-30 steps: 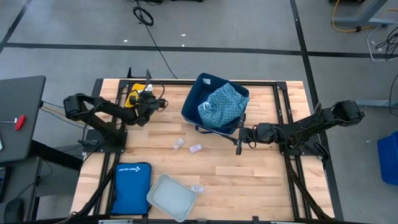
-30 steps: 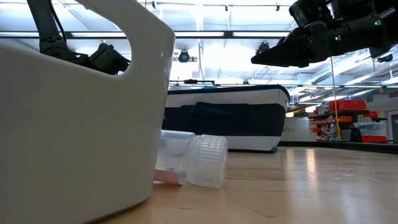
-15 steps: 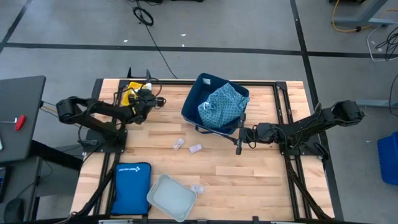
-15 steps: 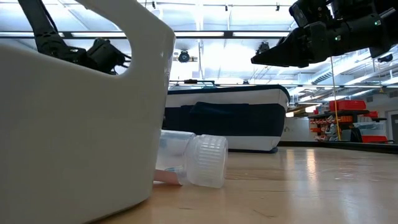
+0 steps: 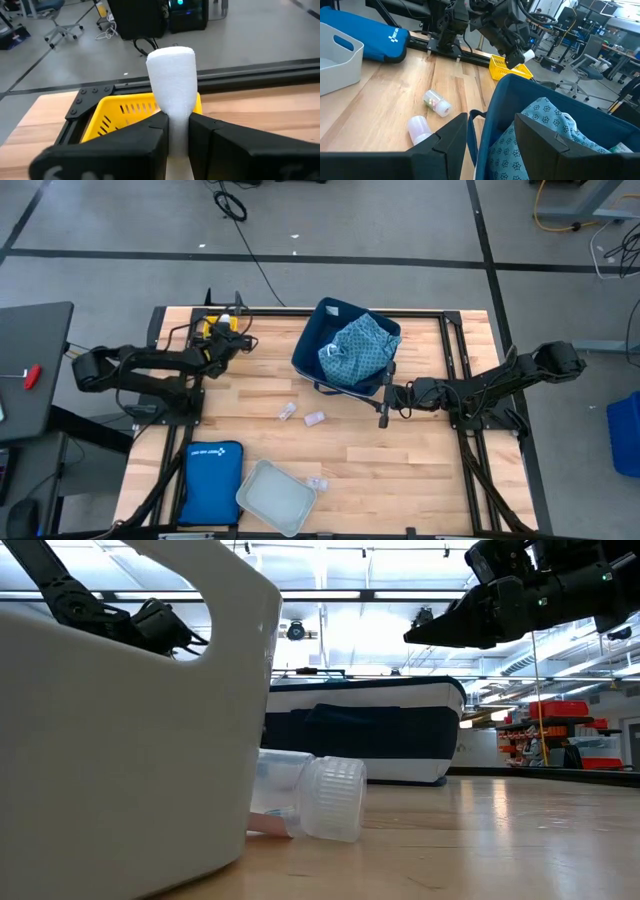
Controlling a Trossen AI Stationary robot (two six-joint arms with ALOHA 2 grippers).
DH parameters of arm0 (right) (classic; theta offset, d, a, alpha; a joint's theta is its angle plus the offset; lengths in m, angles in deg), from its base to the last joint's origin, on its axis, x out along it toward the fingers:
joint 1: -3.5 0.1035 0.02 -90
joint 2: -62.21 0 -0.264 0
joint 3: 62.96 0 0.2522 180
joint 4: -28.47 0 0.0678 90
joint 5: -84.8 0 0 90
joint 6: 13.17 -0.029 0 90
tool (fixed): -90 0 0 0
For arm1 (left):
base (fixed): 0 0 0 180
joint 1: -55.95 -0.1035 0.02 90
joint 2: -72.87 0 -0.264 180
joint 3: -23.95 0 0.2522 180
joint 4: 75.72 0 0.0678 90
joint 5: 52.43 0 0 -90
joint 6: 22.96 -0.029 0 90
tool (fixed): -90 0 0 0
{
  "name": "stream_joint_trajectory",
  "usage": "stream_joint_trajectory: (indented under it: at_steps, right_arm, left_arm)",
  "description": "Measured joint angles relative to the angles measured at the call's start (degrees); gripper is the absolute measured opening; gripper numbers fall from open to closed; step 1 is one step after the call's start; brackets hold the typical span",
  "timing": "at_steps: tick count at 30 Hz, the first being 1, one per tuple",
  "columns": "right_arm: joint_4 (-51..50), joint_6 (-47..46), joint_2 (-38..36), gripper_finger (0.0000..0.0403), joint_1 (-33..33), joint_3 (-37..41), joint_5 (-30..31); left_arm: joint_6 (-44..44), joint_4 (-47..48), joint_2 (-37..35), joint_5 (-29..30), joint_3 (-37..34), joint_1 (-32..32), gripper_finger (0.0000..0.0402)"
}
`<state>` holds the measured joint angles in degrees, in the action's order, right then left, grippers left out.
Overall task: Pick & place medical supplies in basket/bin
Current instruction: Put the white rolled gauze into the yellow bin
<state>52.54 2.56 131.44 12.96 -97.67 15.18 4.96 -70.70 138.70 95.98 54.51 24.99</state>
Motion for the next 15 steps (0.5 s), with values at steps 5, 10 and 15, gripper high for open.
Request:
stream_joint_trajectory:
  at_steps: [5,10,15]
  right_arm:
    - [0.0,0.0,0.0,0.0172,0.0,0.0,0.0]
    - [0.0,0.0,0.0,0.0172,0.0,0.0,0.0]
    - [-0.3,0.0,0.0,0.0172,0.0,0.0,0.0]
  left_arm:
    - [0.2,0.5,0.0,-0.2,0.0,-0.3,0.0045]
    - [-0.3,0.6,0.0,-0.9,0.0,-0.3,0.0106]
    - [0.2,0.6,0.0,-1.1,0.0,-0.3,0.0144]
